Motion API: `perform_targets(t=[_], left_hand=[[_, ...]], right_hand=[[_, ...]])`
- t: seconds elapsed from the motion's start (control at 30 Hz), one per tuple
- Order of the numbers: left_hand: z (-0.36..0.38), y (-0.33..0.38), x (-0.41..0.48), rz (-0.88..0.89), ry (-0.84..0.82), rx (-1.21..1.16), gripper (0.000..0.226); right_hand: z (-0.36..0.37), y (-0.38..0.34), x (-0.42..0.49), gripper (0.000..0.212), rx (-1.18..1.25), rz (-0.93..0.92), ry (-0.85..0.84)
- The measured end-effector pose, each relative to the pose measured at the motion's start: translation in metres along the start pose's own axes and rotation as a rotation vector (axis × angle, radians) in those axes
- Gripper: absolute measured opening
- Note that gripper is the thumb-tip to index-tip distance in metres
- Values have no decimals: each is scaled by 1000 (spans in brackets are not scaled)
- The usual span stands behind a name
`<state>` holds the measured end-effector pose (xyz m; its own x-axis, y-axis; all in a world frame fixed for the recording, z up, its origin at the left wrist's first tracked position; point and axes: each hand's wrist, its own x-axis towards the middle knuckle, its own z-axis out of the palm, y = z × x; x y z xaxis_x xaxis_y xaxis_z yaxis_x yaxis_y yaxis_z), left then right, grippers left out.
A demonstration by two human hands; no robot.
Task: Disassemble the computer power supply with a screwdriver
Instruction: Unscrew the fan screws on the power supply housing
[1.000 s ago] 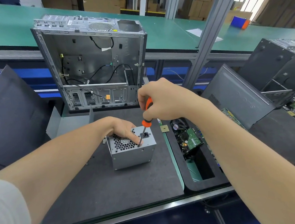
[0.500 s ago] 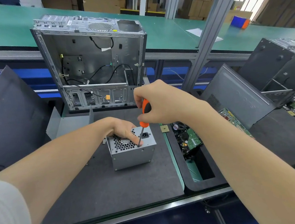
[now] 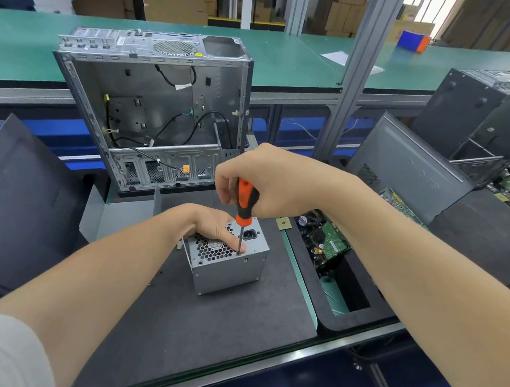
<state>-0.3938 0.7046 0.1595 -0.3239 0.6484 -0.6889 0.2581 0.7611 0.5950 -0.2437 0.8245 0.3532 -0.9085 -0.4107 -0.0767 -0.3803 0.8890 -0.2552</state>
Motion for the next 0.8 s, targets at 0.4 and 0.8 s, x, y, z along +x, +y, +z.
perform_targets(t=[0.4, 0.8], left_hand=[[1, 1, -1, 14, 50, 27, 97], [2, 0, 0, -21, 59, 11, 88]], right_hand=[[8, -9, 6, 16, -183, 36, 20], [13, -11, 3, 24, -329, 119, 63]])
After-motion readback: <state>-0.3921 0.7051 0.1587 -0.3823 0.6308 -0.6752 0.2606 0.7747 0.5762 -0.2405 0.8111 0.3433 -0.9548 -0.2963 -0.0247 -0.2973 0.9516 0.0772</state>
